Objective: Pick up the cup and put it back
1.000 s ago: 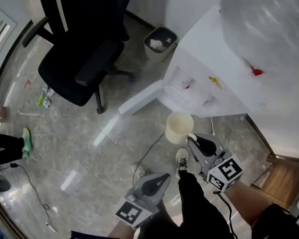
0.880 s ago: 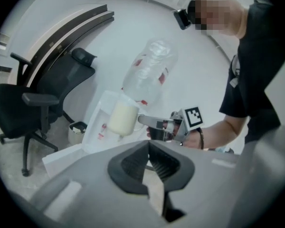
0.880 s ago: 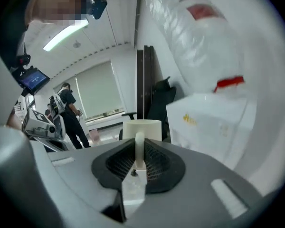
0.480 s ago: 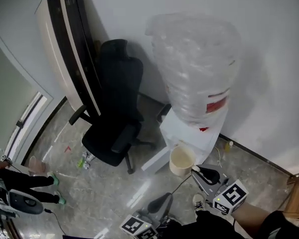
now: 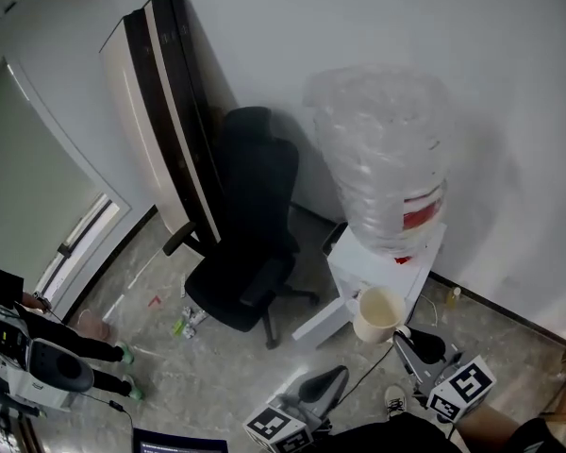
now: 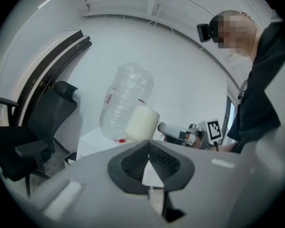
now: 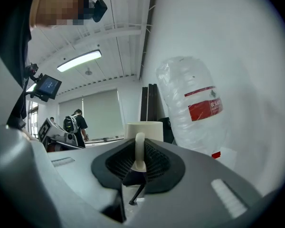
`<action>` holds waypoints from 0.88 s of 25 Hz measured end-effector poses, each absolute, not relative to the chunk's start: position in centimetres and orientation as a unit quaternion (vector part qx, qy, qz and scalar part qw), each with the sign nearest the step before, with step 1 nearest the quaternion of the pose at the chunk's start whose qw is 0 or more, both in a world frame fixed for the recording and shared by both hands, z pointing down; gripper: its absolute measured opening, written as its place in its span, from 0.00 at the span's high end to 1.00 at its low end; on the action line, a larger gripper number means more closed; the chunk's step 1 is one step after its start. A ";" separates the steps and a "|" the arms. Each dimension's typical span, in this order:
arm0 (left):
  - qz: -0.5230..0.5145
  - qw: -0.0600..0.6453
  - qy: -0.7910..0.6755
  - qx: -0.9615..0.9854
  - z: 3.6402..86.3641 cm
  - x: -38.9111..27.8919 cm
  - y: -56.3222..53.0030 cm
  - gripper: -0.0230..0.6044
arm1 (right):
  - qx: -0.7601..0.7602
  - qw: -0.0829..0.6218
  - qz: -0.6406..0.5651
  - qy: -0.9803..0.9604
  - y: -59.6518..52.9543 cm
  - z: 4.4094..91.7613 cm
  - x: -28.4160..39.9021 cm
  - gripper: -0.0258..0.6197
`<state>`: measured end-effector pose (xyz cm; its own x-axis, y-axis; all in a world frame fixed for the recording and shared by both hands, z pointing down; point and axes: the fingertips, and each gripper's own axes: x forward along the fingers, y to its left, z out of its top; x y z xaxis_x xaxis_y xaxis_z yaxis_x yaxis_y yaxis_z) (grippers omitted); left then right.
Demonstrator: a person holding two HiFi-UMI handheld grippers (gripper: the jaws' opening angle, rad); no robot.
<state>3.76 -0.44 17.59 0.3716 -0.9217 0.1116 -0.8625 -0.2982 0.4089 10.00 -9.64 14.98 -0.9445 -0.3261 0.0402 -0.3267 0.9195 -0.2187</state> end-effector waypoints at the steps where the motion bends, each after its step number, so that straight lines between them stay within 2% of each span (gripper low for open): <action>1: -0.074 0.207 -0.544 0.810 17.6 3.5 -0.1 0.96 | 0.179 -0.001 0.108 -0.978 -9.0 14.7 9.9 0.88; 7: -0.071 0.228 -0.455 0.858 17.5 0.7 4.5 0.96 | 0.280 -0.013 0.108 -0.954 -3.1 13.9 8.2 0.88; 11: -0.069 0.215 -0.378 0.898 17.8 -0.3 7.7 0.96 | 0.348 -0.021 0.114 -0.930 1.4 13.6 7.5 0.88; 15: -0.052 0.250 -0.330 0.909 18.5 -0.8 11.2 0.96 | 0.393 -0.005 0.121 -0.911 6.8 13.7 7.3 0.88; 22: -0.050 0.228 -0.287 0.929 16.8 0.6 11.6 0.96 | 0.420 -0.004 0.093 -0.903 9.6 11.7 7.5 0.88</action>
